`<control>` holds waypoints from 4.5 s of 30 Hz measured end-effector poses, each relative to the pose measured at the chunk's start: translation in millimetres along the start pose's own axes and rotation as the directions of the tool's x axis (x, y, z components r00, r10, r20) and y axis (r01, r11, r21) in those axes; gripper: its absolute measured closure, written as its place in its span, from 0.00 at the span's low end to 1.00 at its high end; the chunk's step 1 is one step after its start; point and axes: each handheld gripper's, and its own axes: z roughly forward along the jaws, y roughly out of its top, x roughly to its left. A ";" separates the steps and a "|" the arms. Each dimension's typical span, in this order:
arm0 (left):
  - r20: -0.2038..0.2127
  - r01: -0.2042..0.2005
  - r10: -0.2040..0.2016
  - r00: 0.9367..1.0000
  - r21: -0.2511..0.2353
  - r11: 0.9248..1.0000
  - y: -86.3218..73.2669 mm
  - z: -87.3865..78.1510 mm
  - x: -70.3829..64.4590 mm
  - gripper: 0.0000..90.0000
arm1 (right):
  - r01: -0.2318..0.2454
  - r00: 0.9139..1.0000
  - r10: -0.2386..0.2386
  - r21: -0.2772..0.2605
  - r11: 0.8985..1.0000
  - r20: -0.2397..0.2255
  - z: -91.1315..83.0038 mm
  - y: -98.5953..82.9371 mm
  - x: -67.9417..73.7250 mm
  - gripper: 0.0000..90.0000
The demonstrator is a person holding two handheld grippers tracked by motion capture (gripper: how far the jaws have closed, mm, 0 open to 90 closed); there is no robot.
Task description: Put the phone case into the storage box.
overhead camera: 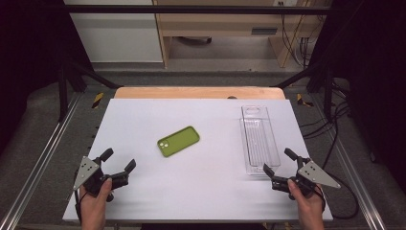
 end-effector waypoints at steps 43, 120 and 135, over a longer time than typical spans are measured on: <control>0.146 -0.147 0.091 0.985 0.439 0.886 22.3 155.7 -35.4 0.65 | 0.022 0.998 -0.025 0.057 0.998 0.054 -5.9 -3.8 4.1 0.03; 0.283 -0.239 0.033 0.959 0.737 0.633 -3.6 40.0 -33.3 1.00 | 0.058 0.995 -0.067 0.109 0.992 0.076 -6.3 -5.8 3.2 0.04; 0.275 -0.275 0.127 0.953 0.614 0.739 7.3 24.7 -33.1 0.73 | 0.059 0.995 -0.069 0.114 0.992 0.077 -7.1 -6.5 3.8 0.04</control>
